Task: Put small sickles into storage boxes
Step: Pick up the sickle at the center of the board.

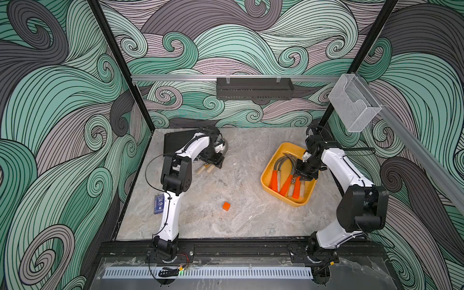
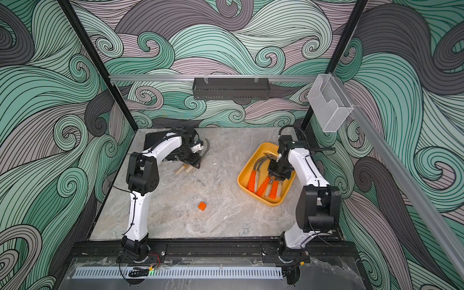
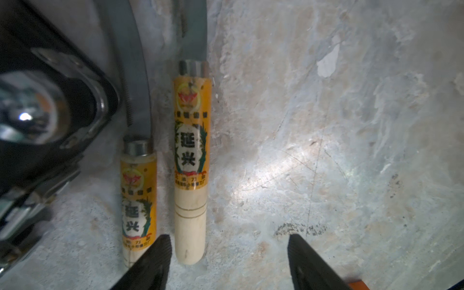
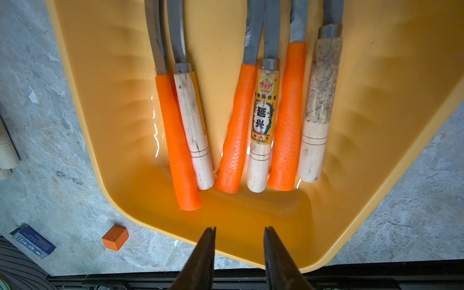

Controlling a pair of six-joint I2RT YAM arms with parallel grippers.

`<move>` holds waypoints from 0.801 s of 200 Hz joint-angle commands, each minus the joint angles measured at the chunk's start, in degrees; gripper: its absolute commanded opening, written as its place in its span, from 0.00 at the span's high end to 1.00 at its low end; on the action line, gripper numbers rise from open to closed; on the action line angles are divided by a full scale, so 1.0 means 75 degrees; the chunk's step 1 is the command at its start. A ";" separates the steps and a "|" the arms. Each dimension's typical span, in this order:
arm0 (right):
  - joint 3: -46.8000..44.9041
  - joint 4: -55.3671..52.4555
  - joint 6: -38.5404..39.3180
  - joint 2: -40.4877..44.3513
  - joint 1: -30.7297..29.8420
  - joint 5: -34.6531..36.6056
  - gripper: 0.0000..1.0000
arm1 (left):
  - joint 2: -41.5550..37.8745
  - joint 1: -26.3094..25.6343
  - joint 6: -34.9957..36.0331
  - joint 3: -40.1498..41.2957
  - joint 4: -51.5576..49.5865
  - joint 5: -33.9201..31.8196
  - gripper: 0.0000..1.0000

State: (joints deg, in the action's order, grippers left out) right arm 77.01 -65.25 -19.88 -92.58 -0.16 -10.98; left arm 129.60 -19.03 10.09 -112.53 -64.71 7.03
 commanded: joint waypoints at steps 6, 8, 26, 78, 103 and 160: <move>0.0103 -0.0217 0.0153 0.0090 -0.0031 -0.0059 0.65 | 0.0356 -0.0050 -0.0305 -0.0460 -0.0221 -0.0232 0.29; 0.0094 -0.0226 0.0154 0.0101 -0.0029 -0.0053 0.65 | 0.0389 -0.0049 -0.0306 -0.0484 -0.0238 -0.0230 0.29; 0.0073 -0.0281 0.0181 0.0217 -0.0028 -0.0015 0.65 | 0.0523 -0.0080 -0.0337 -0.0560 -0.0277 -0.0245 0.30; 0.0085 -0.0430 0.0166 0.0460 -0.0020 -0.0059 0.65 | 0.0777 -0.0175 -0.0452 -0.0649 -0.0226 -0.0713 0.30; 0.0012 -0.0429 0.0154 0.0514 -0.0014 -0.0055 0.66 | 0.0852 -0.0194 -0.0465 -0.0638 -0.0232 -0.0726 0.31; 0.0029 -0.0483 0.0198 0.0478 -0.0014 -0.0065 0.67 | 0.1096 -0.0326 -0.0575 -0.0679 -0.0161 -0.1113 0.43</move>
State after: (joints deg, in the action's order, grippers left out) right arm 77.01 -67.22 -19.00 -89.91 -0.14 -11.03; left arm 135.85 -20.56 6.98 -115.39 -64.88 1.21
